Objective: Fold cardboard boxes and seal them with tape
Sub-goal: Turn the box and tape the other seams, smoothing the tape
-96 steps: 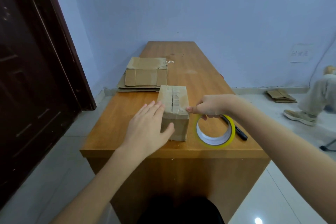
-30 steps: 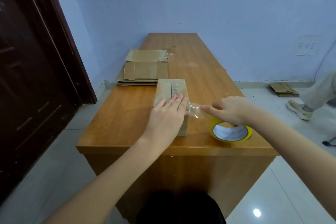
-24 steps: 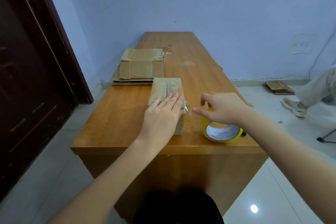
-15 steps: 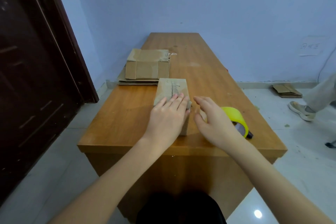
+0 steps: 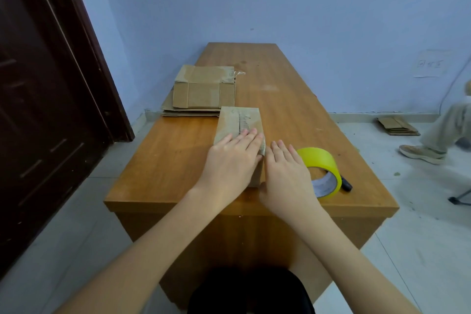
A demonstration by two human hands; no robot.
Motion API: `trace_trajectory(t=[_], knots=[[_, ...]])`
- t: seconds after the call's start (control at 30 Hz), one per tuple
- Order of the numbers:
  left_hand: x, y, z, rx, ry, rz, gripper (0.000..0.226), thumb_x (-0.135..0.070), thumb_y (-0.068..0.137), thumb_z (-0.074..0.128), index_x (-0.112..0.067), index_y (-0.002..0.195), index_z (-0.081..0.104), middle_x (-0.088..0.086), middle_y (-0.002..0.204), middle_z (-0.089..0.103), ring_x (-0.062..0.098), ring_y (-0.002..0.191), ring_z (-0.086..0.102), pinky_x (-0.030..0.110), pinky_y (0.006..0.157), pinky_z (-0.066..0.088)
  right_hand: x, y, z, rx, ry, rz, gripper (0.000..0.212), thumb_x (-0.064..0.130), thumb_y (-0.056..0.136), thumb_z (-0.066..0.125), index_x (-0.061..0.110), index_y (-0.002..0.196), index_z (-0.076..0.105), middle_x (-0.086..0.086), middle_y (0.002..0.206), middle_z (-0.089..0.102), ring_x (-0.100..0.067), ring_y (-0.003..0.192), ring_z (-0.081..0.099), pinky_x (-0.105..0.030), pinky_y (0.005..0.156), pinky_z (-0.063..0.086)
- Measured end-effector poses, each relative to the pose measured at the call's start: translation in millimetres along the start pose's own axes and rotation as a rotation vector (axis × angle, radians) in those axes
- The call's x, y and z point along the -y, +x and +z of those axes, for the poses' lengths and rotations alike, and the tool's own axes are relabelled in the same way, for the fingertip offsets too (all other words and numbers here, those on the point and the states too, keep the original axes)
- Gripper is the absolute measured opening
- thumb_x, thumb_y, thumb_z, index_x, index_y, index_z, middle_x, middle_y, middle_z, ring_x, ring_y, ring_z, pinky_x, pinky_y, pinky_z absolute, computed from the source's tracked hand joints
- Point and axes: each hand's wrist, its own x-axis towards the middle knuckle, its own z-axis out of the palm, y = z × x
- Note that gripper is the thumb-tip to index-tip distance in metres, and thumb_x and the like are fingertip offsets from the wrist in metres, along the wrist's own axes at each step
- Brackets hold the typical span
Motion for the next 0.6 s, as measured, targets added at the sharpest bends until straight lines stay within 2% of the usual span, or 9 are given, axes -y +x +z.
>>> trace_trajectory(t=[0.07,0.13,0.23,0.33,0.47,0.53,0.6], knots=[[2,0,-2,0.032,-0.014,0.000,0.044,-0.017,0.072,0.082,-0.004,0.112,0.069,0.011,0.111,0.069,0.022,0.101,0.068,0.036,0.081,0.055,-5,1,-9,0.042,-0.086,-0.061,0.072,0.026,0.085,0.054,0.001,0.147,0.026,-0.018,0.156,0.019,-0.029,0.147,0.010,-0.041,0.118,0.002],[2,0,-3,0.048,-0.026,-0.005,0.044,-0.016,0.072,0.082,-0.005,0.113,0.069,0.010,0.112,0.069,0.021,0.101,0.068,0.036,0.081,0.055,-9,2,-18,0.079,-0.112,-0.074,0.070,0.032,0.089,0.048,0.007,0.149,0.022,-0.013,0.159,0.009,-0.025,0.148,0.002,-0.042,0.118,-0.003],[2,1,-3,0.059,-0.042,-0.013,0.042,-0.016,0.072,0.082,-0.006,0.112,0.069,0.010,0.111,0.069,0.020,0.100,0.068,0.036,0.080,0.055,-8,2,-23,0.065,-0.040,-0.034,0.072,0.032,0.090,0.046,0.011,0.151,0.016,-0.009,0.160,0.009,-0.022,0.148,0.001,-0.040,0.119,-0.002],[3,2,-2,0.042,-0.045,-0.006,0.039,-0.015,0.073,0.081,-0.006,0.109,0.070,0.010,0.109,0.070,0.020,0.098,0.069,0.035,0.078,0.055,-4,2,-21,0.064,0.006,-0.019,0.071,0.028,0.087,0.048,0.009,0.150,0.020,-0.008,0.159,0.015,-0.021,0.148,0.005,-0.037,0.119,-0.001],[1,5,-4,0.016,-0.033,0.004,0.030,-0.020,0.083,0.060,-0.007,0.108,0.071,0.008,0.108,0.071,0.018,0.097,0.069,0.032,0.078,0.056,-1,-1,-14,0.121,-0.169,-0.072,0.071,0.037,0.091,0.048,0.007,0.150,0.022,-0.014,0.159,0.011,-0.027,0.148,0.000,-0.045,0.117,-0.007],[0,5,-11,0.057,-0.052,-0.015,0.036,-0.024,0.088,0.050,-0.009,0.115,0.069,0.007,0.116,0.068,0.017,0.105,0.066,0.031,0.084,0.054,-3,3,-18,0.133,-0.194,-0.084,0.067,0.040,0.092,0.046,0.012,0.149,0.025,-0.014,0.160,0.006,-0.027,0.148,-0.004,-0.047,0.116,-0.008],[-1,4,-17,0.143,-0.085,-0.030,0.040,-0.028,0.097,0.041,-0.013,0.130,0.057,0.004,0.133,0.057,0.015,0.122,0.055,0.031,0.096,0.046,-10,8,-30,0.166,-0.183,-0.105,0.063,0.043,0.092,0.045,0.015,0.147,0.032,-0.012,0.160,0.004,-0.025,0.148,-0.006,-0.047,0.117,-0.006]])
